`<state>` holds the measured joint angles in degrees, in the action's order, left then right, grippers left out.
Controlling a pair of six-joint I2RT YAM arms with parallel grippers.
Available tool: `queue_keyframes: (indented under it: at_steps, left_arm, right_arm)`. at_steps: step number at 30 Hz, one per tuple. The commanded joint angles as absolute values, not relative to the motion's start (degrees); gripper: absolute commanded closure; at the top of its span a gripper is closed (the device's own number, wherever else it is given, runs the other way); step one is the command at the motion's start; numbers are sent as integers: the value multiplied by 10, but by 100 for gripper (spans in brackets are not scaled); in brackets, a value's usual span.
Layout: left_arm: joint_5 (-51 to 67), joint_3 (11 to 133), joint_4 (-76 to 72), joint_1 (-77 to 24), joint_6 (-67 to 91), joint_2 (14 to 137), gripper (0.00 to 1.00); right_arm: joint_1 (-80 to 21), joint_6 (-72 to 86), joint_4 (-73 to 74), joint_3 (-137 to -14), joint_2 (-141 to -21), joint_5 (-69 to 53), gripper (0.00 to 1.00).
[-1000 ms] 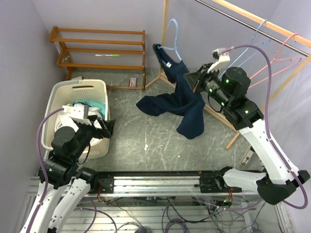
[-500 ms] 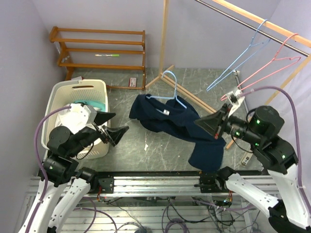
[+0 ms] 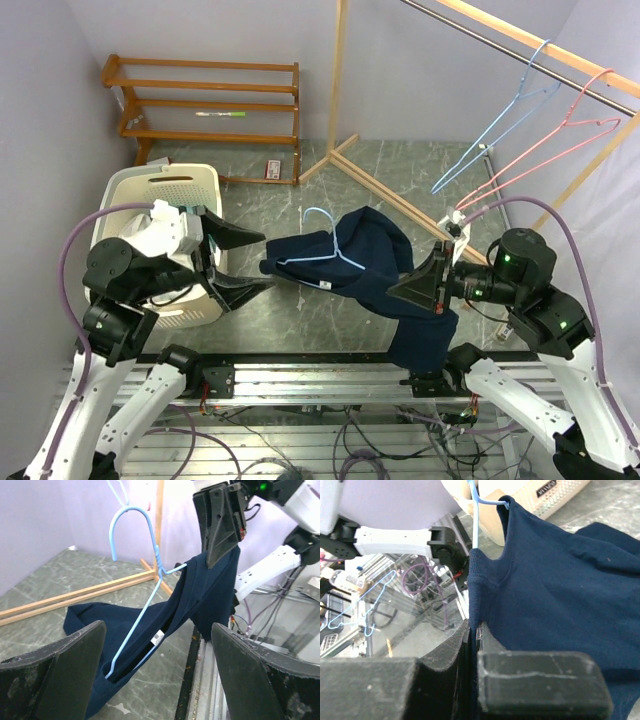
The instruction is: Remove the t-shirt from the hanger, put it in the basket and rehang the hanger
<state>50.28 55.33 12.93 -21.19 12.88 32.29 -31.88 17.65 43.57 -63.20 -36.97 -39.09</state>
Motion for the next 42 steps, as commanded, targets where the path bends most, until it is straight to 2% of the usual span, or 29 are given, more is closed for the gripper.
queue_keyframes:
  at_steps: [1, 9, 16, 20, 24, 27, 29, 30, 31, 33, 34, 41, 42]
  left_arm:
    - [586, 540, 58, -208, 167, 344, 3]
    - [601, 486, -65, -208, 247, 367, 6]
    - [609, 518, -45, -209, 220, 396, 6]
    - [622, 508, -92, -218, 254, 415, 7]
    - [606, 512, -21, -256, 207, 445, 8]
    - [572, 528, 54, -316, 135, 472, 14]
    - [541, 535, 75, -363, 112, 486, 23]
    - [524, 540, 89, -382, 97, 492, 34]
    - [509, 547, 106, -399, 84, 499, 49]
    - [479, 561, 135, -417, 66, 509, 86]
    - [469, 567, 144, -419, 62, 510, 92]
    - [380, 571, 176, -420, 57, 447, 93]
    - [367, 576, 188, -420, 54, 438, 93]
  right_arm:
    - [-320, 206, 353, -635, -346, -463, 100]
    - [-320, 250, 281, -626, -341, -499, 100]
    - [-320, 293, 213, -580, -338, -527, 100]
    - [-320, 308, 190, -558, -338, -529, 100]
    - [-321, 319, 170, -550, -343, -531, 100]
    - [-320, 326, 155, -546, -346, -531, 100]
    - [-320, 325, 156, -545, -347, -527, 100]
    - [-320, 323, 158, -545, -347, -524, 100]
    - [-320, 319, 165, -546, -347, -520, 100]
    - [-320, 311, 178, -549, -347, -512, 100]
    - [-320, 305, 188, -551, -347, -507, 100]
    - [-320, 255, 271, -558, -343, -463, 100]
    - [-320, 250, 279, -557, -343, -459, 96]
